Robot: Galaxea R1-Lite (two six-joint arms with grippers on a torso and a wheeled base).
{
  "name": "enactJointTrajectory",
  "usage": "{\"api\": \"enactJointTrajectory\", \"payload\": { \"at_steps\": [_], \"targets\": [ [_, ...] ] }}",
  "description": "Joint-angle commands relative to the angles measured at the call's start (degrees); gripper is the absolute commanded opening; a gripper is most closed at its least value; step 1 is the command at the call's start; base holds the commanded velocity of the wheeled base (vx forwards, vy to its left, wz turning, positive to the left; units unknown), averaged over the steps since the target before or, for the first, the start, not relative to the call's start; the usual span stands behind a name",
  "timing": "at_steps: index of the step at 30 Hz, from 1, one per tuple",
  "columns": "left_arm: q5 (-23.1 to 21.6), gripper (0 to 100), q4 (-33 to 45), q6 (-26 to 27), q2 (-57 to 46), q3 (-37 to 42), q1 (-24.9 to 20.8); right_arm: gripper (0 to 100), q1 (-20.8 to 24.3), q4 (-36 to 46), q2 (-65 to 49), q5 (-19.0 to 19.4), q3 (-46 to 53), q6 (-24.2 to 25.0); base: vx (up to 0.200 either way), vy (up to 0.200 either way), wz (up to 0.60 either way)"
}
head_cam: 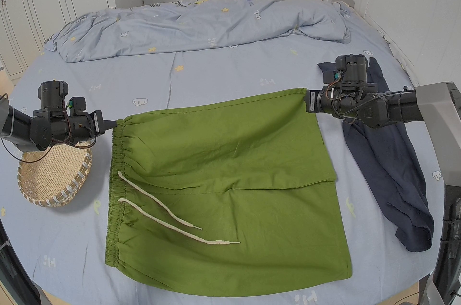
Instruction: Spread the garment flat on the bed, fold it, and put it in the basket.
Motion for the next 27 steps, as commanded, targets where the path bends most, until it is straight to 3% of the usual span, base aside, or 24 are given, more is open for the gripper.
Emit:
{"api": "enactJointTrajectory", "payload": {
  "at_steps": [1,12,13,23,27],
  "targets": [
    [1.4,0,0.0,-0.1,3.0,-2.0,-0.1,0,0.0,0.1,2.0,0.0,-1.1,0.0,0.000,0.000,0.00],
    [2.1,0,0.0,-0.2,4.2,-3.7,-0.5,0,0.1,0.2,3.5,0.0,-2.9,-0.1,0.000,0.000,0.00],
    [2.1,100,0.0,-0.2,4.2,-3.7,-0.5,100,0.1,0.2,3.5,0.0,-2.9,-0.1,0.000,0.000,0.00],
    [2.6,100,0.0,-0.1,4.0,-4.1,-1.6,100,0.1,0.1,3.6,0.0,-2.9,0.0,0.000,0.000,0.00],
    [2.5,100,0.0,-1.2,-1.3,-0.7,-1.8,100,-0.9,0.2,2.0,-0.1,-1.8,0.5,0.000,0.000,0.00]
  ]
}}
